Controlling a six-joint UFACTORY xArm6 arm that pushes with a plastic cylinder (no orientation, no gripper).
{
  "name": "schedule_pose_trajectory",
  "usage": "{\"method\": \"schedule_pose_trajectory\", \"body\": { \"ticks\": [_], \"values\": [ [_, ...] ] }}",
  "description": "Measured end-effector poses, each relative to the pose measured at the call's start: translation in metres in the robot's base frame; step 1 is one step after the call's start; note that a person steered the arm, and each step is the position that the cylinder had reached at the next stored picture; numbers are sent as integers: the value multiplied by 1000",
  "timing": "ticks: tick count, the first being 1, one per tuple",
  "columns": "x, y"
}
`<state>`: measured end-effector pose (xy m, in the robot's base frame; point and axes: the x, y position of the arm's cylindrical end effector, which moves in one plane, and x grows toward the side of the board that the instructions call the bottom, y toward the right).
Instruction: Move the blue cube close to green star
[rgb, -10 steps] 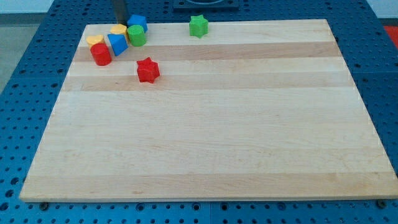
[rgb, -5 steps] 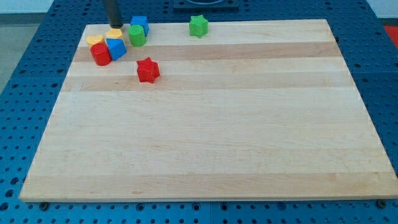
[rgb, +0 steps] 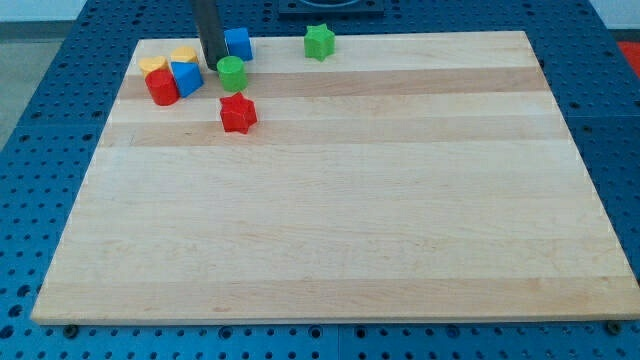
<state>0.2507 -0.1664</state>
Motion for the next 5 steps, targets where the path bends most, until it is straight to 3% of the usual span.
{"method": "schedule_pose_trajectory", "body": {
  "ticks": [3,5],
  "values": [
    [-43,-29],
    [-58,-7]
  ]
}}
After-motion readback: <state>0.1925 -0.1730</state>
